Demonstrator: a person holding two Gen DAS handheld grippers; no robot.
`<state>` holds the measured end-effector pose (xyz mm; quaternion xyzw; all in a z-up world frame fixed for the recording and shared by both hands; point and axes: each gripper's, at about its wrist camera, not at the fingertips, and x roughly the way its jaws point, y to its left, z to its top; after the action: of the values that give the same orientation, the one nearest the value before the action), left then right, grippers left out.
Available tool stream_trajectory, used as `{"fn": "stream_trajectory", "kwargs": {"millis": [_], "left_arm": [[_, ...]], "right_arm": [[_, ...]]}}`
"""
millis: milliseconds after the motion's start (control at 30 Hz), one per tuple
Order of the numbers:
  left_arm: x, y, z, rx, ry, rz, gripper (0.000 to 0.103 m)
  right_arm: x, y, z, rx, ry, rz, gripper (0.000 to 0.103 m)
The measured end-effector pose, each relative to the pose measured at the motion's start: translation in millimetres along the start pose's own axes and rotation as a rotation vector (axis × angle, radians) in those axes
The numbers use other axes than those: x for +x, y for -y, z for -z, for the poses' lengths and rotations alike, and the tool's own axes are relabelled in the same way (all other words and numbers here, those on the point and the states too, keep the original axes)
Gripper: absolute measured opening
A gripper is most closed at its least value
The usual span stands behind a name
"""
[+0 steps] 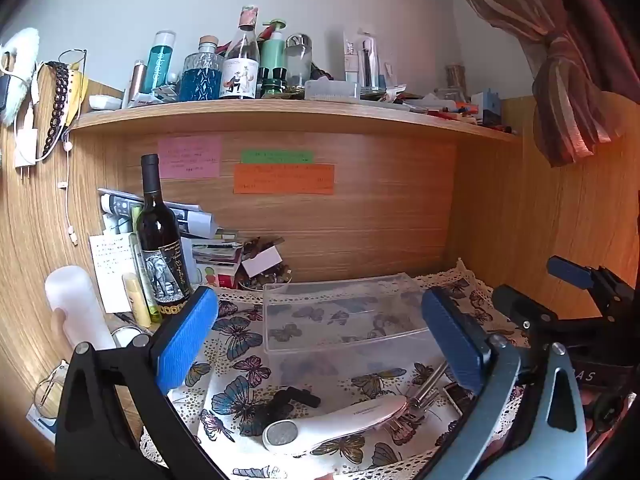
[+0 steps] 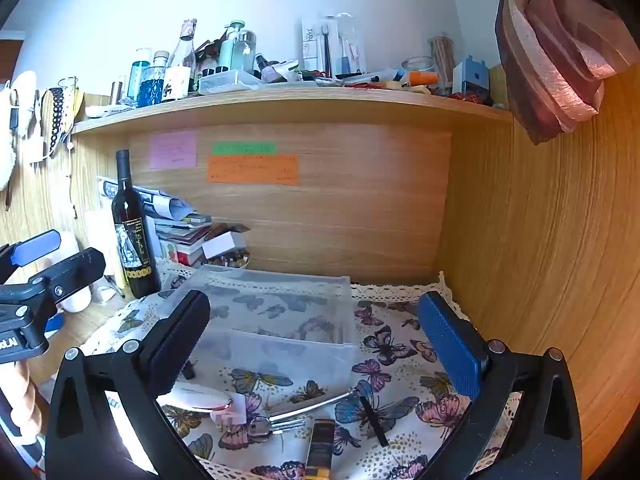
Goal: Organize rigid objects
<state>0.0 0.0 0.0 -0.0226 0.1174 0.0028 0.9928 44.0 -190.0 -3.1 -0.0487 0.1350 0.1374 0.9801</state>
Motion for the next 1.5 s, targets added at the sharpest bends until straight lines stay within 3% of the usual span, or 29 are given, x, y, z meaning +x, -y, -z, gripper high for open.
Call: {"fn": "stream_trajectory", "kwargs": {"millis": [1500], "left_arm": [[-5.8, 2.3, -7.4, 0.021, 0.019, 0.019, 0.103]], "right_arm": [[-7.6, -2.7, -2.6, 0.015, 0.011, -0.007, 0.103]]}}
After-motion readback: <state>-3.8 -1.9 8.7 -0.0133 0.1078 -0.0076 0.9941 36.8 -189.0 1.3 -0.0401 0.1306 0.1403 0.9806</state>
